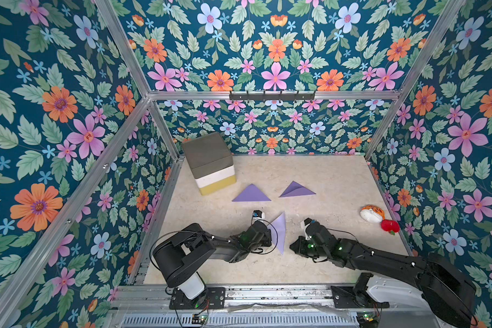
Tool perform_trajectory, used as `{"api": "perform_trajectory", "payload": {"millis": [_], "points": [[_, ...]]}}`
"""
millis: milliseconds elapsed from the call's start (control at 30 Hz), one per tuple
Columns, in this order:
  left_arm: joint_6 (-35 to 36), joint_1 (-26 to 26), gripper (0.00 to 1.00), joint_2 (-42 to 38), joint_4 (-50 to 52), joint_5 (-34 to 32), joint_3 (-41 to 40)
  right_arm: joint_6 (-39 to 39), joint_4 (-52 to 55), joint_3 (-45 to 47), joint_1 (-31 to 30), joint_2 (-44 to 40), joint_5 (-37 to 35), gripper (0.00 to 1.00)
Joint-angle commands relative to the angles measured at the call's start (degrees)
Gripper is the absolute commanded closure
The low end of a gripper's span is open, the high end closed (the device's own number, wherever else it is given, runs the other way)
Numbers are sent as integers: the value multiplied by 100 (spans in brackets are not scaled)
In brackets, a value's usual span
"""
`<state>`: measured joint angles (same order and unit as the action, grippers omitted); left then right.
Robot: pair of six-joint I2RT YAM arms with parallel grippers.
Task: Fold the square paper diagonally
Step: Fold the paper at the center of the board.
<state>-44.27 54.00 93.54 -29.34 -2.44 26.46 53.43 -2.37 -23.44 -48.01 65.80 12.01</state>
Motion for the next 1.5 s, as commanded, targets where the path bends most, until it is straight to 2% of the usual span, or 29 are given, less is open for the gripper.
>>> {"api": "perform_trajectory", "payload": {"millis": [0, 133, 267, 433, 667, 900, 1133, 1233, 1367, 1467], "points": [[348, 60, 100, 105, 1580, 360, -67, -472, -632, -12, 529, -3, 688, 91], [444, 146, 100, 129, 1564, 451, 15, -797, -975, -405, 764, 623, 975, 93], [517, 232, 100, 190, 1581, 489, 119, -766, -1676, -482, 861, 1271, 1198, 94], [559, 287, 100, 275, 1643, 489, 206, -815, -1965, -522, 1024, 1864, 1159, 97], [565, 335, 100, 319, 1682, 446, 202, -820, -2062, -287, 1127, 2276, 653, 100], [571, 357, 100, 349, 1714, 395, 202, -905, -1523, -104, 1251, 2273, -82, 100], [565, 367, 100, 385, 1718, 368, 175, -1061, -1058, -56, 1505, 1830, -286, 100], [574, 374, 100, 369, 1753, 341, 184, -1205, -976, -191, 1505, 1495, -91, 100], [558, 375, 100, 341, 1751, 306, 184, -1195, -1584, -97, 1497, 1087, 448, 99], [560, 389, 100, 349, 1744, 314, 218, -1099, -2067, -85, 1496, 1159, 737, 98]]}}
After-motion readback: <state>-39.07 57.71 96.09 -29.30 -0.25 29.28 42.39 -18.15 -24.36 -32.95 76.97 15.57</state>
